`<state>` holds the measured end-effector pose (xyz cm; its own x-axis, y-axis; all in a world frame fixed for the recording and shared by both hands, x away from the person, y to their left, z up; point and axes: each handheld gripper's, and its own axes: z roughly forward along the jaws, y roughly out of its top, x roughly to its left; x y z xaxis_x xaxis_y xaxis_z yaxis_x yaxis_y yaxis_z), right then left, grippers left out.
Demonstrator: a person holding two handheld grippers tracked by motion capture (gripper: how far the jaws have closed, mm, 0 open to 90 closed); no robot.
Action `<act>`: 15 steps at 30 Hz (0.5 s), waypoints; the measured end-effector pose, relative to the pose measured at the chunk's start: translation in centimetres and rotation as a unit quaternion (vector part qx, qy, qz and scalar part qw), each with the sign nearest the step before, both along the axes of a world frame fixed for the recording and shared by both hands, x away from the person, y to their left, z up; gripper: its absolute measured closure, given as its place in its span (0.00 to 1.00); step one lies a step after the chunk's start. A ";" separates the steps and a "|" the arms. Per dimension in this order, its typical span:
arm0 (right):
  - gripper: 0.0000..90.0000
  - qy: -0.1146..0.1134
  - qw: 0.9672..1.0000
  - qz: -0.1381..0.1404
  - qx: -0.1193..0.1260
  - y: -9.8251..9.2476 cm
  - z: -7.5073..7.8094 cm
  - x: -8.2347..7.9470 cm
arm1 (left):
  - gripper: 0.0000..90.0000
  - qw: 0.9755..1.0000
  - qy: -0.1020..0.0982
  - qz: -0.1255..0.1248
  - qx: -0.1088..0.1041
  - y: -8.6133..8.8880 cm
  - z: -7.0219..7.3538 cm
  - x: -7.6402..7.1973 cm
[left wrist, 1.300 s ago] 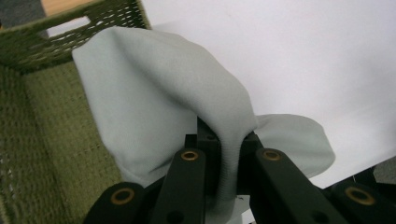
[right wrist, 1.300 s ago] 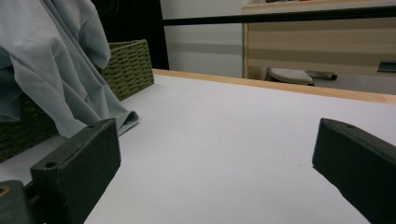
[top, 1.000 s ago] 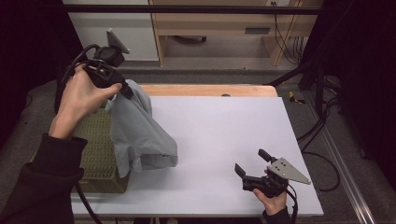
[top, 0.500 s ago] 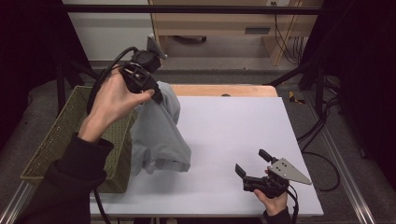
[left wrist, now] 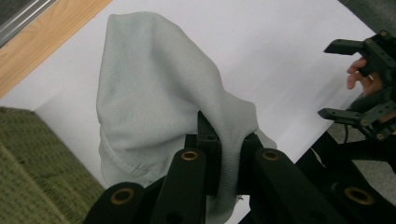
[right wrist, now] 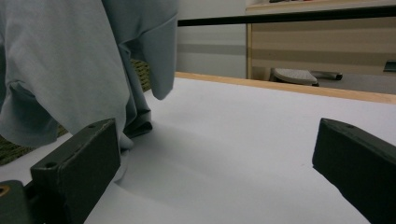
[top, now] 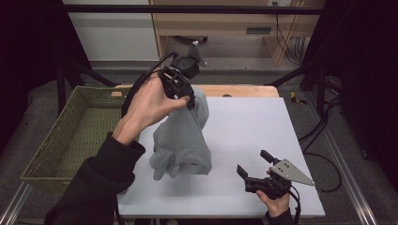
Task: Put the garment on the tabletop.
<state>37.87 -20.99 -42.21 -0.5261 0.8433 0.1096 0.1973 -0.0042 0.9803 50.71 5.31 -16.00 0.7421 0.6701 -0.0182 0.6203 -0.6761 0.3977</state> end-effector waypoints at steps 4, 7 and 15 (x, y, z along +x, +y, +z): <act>0.01 0.001 1.000 0.001 -0.003 0.0 0.1 -0.1 | 0.94 1.000 0.003 -0.007 -0.005 -1.1 -0.9 0.0; 0.01 0.002 1.000 0.000 -0.005 0.0 0.0 -0.1 | 0.94 1.000 0.010 -0.013 -0.002 -1.5 -2.1 0.4; 0.01 -0.006 1.000 0.003 -0.012 -0.3 -0.1 0.0 | 0.94 0.999 0.038 -0.028 0.010 -2.3 -6.6 1.7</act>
